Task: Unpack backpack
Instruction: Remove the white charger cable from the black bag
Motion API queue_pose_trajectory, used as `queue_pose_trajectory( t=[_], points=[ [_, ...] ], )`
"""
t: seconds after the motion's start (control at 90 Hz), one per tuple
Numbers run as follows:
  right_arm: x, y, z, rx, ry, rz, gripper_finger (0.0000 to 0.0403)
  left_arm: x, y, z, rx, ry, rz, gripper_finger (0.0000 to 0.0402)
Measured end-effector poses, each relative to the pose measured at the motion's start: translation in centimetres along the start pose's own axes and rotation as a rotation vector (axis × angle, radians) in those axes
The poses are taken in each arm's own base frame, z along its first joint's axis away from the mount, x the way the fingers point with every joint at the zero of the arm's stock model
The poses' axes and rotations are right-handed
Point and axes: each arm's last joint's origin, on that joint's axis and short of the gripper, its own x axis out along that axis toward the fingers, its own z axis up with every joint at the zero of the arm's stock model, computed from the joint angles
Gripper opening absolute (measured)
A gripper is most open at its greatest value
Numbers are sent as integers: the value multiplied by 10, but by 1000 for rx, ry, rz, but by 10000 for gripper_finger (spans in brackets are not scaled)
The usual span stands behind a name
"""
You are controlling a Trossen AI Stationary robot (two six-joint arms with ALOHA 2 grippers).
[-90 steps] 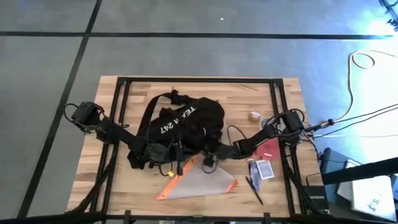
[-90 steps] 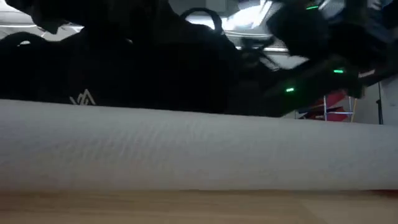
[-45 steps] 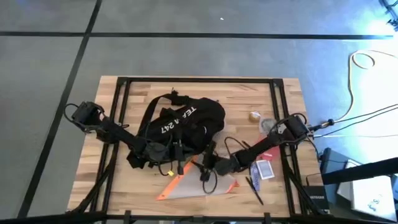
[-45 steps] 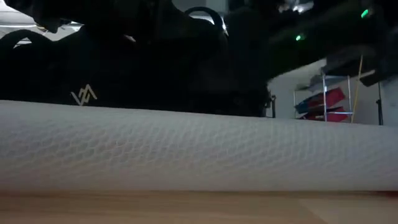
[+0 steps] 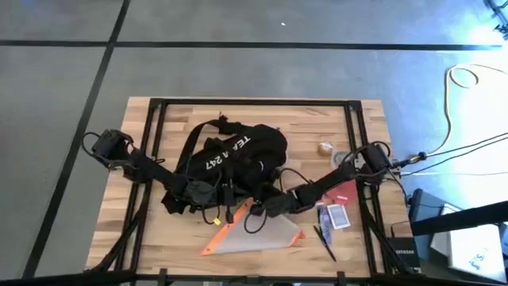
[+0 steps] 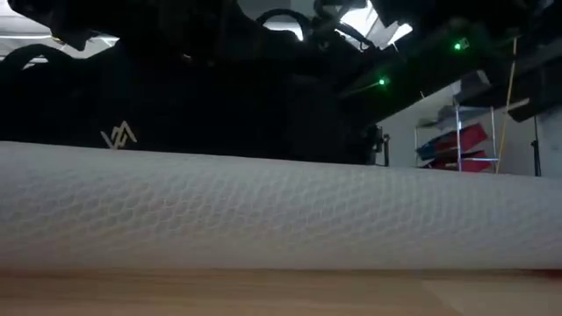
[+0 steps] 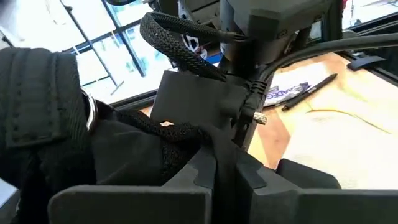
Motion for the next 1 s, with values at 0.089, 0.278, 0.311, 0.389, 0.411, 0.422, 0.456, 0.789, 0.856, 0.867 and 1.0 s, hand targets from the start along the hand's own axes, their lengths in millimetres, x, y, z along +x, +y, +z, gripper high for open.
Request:
queue_pose_trajectory(
  t=[0.089,0.278,0.311,0.389,0.411,0.422,0.456,0.789,0.856,0.867,1.0],
  points=[
    [0,1,-1,-9,7,18,148,0,-1,1,4,-16,-15,0],
    [7,7,-14,-28,22,6,148,0,-2,-1,-24,-16,-45,0],
    [9,7,-18,-44,31,2,148,0,-2,1,-40,-32,-51,0],
    [16,6,-29,-134,67,7,148,0,-2,5,-60,-55,-63,0],
    [16,7,-30,-162,73,17,148,0,-2,5,-60,-53,-65,0],
    [16,7,-30,-172,75,21,148,0,-2,5,-61,-53,-66,0],
    [16,7,-30,-215,75,27,147,0,-2,4,-58,-49,-71,0],
    [19,-1,-32,95,73,-112,147,0,-2,4,-62,-50,-60,0],
    [21,-2,-33,193,88,-91,148,0,-2,4,-60,-42,-60,0],
    [21,-2,-33,199,89,-85,148,0,-2,4,-60,-42,-59,0],
    [19,1,-32,146,86,-64,175,0,-2,4,-60,-44,-68,0]
  ],
)
